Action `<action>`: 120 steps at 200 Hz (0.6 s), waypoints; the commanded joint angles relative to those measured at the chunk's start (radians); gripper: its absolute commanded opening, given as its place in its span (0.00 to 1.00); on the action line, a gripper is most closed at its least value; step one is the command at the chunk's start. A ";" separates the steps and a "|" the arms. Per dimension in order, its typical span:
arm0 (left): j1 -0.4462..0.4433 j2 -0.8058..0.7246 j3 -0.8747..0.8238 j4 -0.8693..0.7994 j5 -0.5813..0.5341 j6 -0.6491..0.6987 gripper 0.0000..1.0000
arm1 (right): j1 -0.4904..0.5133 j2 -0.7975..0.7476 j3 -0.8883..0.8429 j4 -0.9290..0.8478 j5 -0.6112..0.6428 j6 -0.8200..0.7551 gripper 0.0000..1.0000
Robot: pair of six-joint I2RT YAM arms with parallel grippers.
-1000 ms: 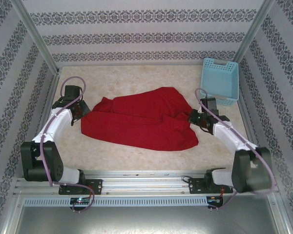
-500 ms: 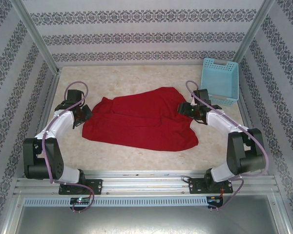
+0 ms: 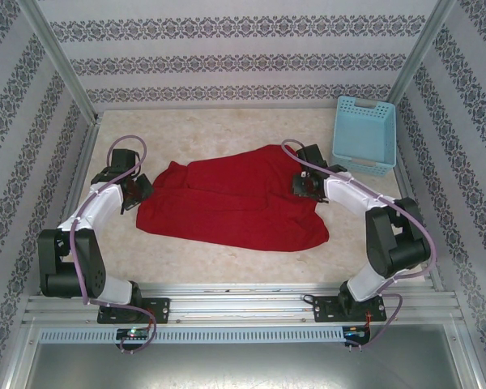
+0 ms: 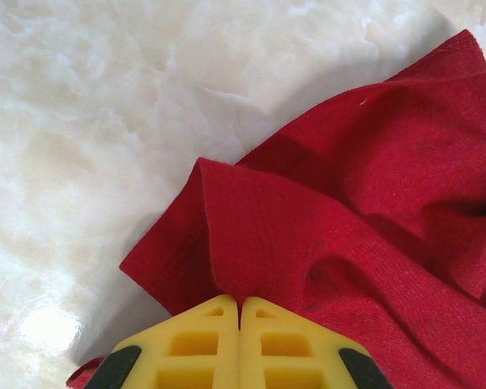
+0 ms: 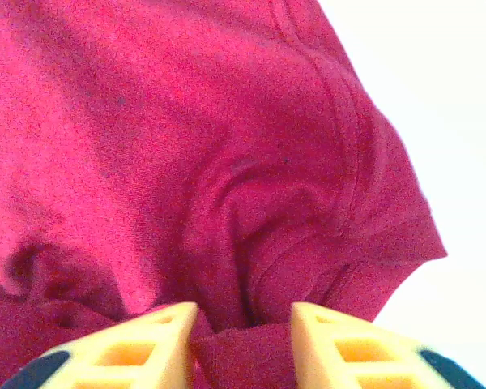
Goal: Fold the inside-out t-shirt
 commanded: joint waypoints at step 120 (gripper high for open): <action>0.035 -0.007 0.008 0.003 -0.018 0.008 0.00 | -0.130 -0.475 0.080 -0.040 -0.223 -0.011 0.00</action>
